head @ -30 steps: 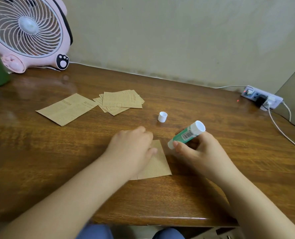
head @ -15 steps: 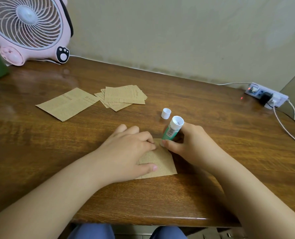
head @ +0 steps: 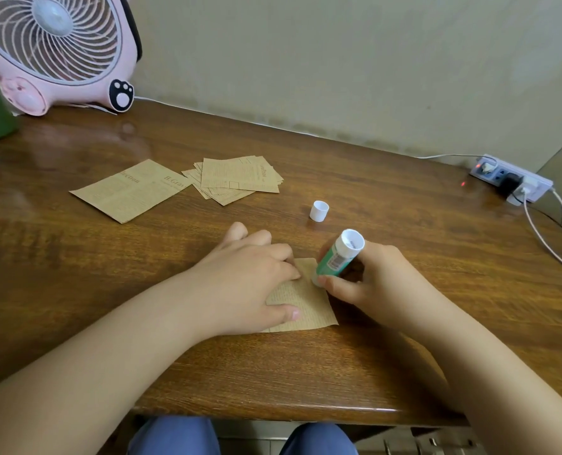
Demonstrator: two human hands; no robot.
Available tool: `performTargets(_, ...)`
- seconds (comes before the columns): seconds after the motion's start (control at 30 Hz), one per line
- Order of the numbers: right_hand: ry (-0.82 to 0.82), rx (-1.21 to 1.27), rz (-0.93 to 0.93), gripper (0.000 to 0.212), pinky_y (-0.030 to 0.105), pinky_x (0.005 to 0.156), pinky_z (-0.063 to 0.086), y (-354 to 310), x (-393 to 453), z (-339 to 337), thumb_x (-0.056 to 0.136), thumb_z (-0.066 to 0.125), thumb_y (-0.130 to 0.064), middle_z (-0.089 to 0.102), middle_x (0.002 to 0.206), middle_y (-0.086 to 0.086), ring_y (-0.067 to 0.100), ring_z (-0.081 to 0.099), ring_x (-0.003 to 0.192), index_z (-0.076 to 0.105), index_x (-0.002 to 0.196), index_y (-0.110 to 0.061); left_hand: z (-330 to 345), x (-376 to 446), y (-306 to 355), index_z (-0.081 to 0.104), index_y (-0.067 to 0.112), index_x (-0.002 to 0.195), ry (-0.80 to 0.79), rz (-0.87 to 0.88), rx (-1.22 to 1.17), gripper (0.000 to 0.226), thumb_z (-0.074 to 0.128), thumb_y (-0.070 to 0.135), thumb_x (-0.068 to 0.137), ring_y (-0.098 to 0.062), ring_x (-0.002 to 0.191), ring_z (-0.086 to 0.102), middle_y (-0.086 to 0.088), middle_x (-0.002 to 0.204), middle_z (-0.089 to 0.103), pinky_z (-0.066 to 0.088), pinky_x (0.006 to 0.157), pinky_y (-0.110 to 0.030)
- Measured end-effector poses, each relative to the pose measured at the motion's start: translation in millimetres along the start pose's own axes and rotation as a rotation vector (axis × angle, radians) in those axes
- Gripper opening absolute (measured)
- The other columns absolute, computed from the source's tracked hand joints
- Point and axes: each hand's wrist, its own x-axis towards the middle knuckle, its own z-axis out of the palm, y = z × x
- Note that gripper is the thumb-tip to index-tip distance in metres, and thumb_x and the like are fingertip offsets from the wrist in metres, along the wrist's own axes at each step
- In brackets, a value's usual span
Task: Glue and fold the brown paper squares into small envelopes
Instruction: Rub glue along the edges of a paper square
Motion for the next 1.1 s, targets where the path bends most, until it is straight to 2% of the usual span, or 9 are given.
performTargets(0.17, 0.015, 0.012, -0.023, 0.023, 0.027, 0.076, 0.048, 0, -9, -1, 0.080, 0.071, -0.032, 0.069, 0.093, -0.003, 0.011, 0.061, 0.086, 0.067, 0.100, -0.020, 0, 2, -1, 0.042, 0.038, 0.139, -0.004, 0.011, 0.018, 0.060, 0.037, 0.067, 0.087, -0.005, 0.096, 0.025, 0.022, 0.122, 0.044, 0.017, 0.092, -0.031)
performTargets(0.27, 0.044, 0.023, -0.024, 0.021, 0.025, 0.075, 0.048, -1, -5, 0, 0.080, 0.071, -0.031, 0.068, 0.092, -0.006, 0.007, 0.061, 0.085, 0.066, 0.099, -0.022, -1, 2, 0, 0.042, 0.038, 0.138, -0.002, 0.007, 0.035, 0.060, 0.037, 0.067, 0.087, -0.006, 0.096, 0.026, 0.022, 0.121, 0.044, 0.018, 0.092, -0.032)
performTargets(0.47, -0.007, 0.007, -0.056, 0.019, 0.025, 0.070, 0.049, 0, -17, 2, 0.080, 0.070, -0.034, 0.067, 0.087, -0.008, 0.006, 0.060, 0.078, 0.065, 0.095, -0.024, 1, 2, 1, 0.044, 0.037, 0.137, 0.002, 0.003, 0.051, 0.059, 0.037, 0.067, 0.087, -0.006, 0.095, 0.025, 0.022, 0.122, 0.044, 0.017, 0.091, -0.032)
performTargets(0.63, -0.030, 0.063, -0.076, 0.017, 0.030, 0.071, 0.051, -2, -39, 1, 0.079, 0.069, -0.035, 0.068, 0.088, -0.011, 0.007, 0.063, 0.081, 0.064, 0.092, -0.027, 1, 2, 1, 0.042, 0.037, 0.139, -0.013, -0.006, 0.055, 0.061, 0.038, 0.068, 0.087, -0.004, 0.089, 0.018, 0.025, 0.124, 0.042, 0.014, 0.084, -0.030)
performTargets(0.73, -0.058, 0.096, -0.067, 0.017, 0.025, 0.073, 0.051, -3, -48, -3, 0.078, 0.070, -0.036, 0.067, 0.090, -0.017, 0.002, 0.063, 0.084, 0.065, 0.093, -0.031, -1, 1, 4, 0.043, 0.037, 0.139, -0.024, -0.021, 0.057, 0.061, 0.038, 0.068, 0.087, -0.004, 0.087, 0.016, 0.024, 0.124, 0.042, 0.013, 0.082, -0.029)
performTargets(0.87, 0.172, 0.336, 0.079, 0.016, 0.012, 0.069, 0.050, 2, -52, -13, 0.077, 0.071, -0.028, 0.068, 0.087, -0.018, -0.007, 0.064, 0.085, 0.063, 0.089, -0.033, -1, -3, 16, 0.056, 0.027, 0.126, 0.031, -0.091, 0.139, 0.057, 0.029, 0.063, 0.091, -0.011, 0.096, 0.028, 0.014, 0.111, 0.045, 0.016, 0.088, -0.033)
performTargets(0.93, 0.251, 0.335, 0.119, 0.017, 0.006, 0.065, 0.047, 6, -51, -18, 0.078, 0.070, -0.026, 0.065, 0.086, -0.022, -0.012, 0.062, 0.083, 0.059, 0.088, -0.035, 1, -5, 28, 0.059, 0.019, 0.120, 0.067, -0.139, 0.155, 0.054, 0.023, 0.051, 0.096, -0.014, 0.096, 0.029, 0.007, 0.102, 0.040, 0.016, 0.090, -0.035)
performTargets(1.03, 0.243, 0.279, 0.166, 0.023, 0.005, 0.065, 0.048, 11, -45, -20, 0.079, 0.068, -0.032, 0.062, 0.095, -0.021, -0.008, 0.062, 0.085, 0.059, 0.100, -0.029, 4, -3, 43, 0.059, 0.014, 0.115, 0.074, -0.199, 0.149, 0.049, 0.021, 0.041, 0.098, -0.018, 0.091, 0.025, 0.000, 0.093, 0.028, 0.018, 0.090, -0.037)
performTargets(1.1, 0.232, 0.274, 0.174, 0.025, 0.006, 0.064, 0.049, 12, -39, -19, 0.079, 0.068, -0.032, 0.063, 0.095, -0.020, -0.009, 0.062, 0.083, 0.059, 0.102, -0.026, 3, 2, 46, 0.060, 0.016, 0.110, 0.054, -0.235, 0.161, 0.047, 0.026, 0.046, 0.098, -0.019, 0.096, 0.033, 0.000, 0.094, 0.031, 0.021, 0.093, -0.037)
